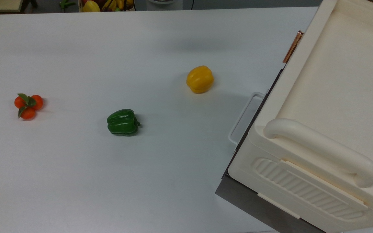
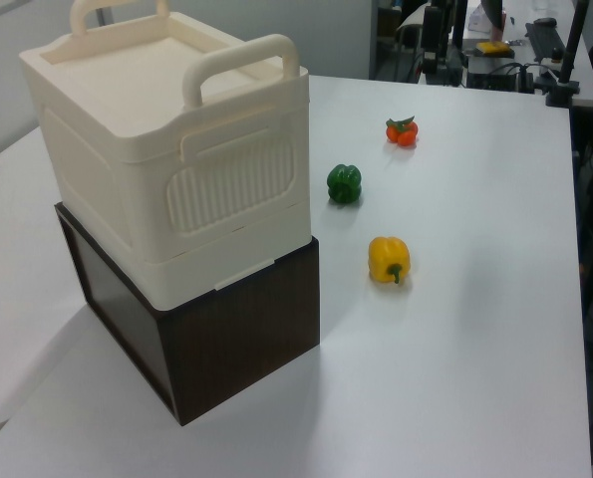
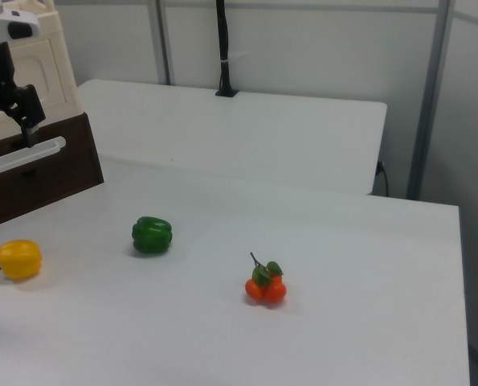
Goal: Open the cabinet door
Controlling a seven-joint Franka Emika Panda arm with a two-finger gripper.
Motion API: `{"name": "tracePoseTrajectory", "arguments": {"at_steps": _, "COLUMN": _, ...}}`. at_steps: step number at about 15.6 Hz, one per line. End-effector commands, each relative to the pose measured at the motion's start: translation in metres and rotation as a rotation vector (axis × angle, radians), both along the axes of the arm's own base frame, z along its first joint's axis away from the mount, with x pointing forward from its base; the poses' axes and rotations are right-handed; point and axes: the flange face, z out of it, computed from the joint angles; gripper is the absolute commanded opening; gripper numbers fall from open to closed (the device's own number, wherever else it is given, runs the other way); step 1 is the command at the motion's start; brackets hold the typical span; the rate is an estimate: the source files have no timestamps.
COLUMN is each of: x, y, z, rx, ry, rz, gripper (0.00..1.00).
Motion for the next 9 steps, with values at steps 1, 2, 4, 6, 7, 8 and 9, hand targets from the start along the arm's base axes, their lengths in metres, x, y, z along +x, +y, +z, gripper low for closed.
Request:
{"name": "tracePoseTrajectory", "arguments": {"at_steps": 1, "x": -0.0102, "y": 0.0010, "z": -0.0016, "rx": -0.005, "ry": -0.009, "rz": 0.003, "gripper": 1.00}}
{"name": "tracePoseTrajectory", "arguments": {"at_steps": 2, "x": -0.0102, "y": 0.0010, "z": -0.0017, "rx": -0.005, "ry": -0.009, "rz": 0.003, "gripper": 1.00}}
{"name": "tracePoseTrajectory", "arguments": {"at_steps": 4, "x": -0.0097, "y": 0.0008, "z": -0.0012, "rx": -0.007, "ry": -0.014, "rz": 0.004, "gripper": 1.00}}
{"name": "tracePoseTrajectory", "arguments": {"at_steps": 6, "x": -0.0105, "y": 0.0009, "z": 0.0000, "rx": -0.005, "ry": -0.014, "rz": 0.004, "gripper": 1.00}}
{"name": "tracePoseTrajectory", "arguments": {"at_steps": 7, "x": -0.0111, "y": 0.0009, "z": 0.0014, "rx": -0.005, "ry": -0.015, "rz": 0.003, "gripper": 1.00}}
{"name": "tracePoseTrajectory", "arguments": {"at_steps": 8, "x": -0.0119, "y": 0.0008, "z": 0.0020, "rx": -0.005, "ry": -0.014, "rz": 0.003, "gripper": 1.00}}
{"name": "tracePoseTrajectory", "arguments": {"at_steps": 9, "x": -0.0122, "y": 0.0016, "z": 0.0018, "rx": -0.005, "ry": -0.012, "rz": 0.004, "gripper": 1.00}}
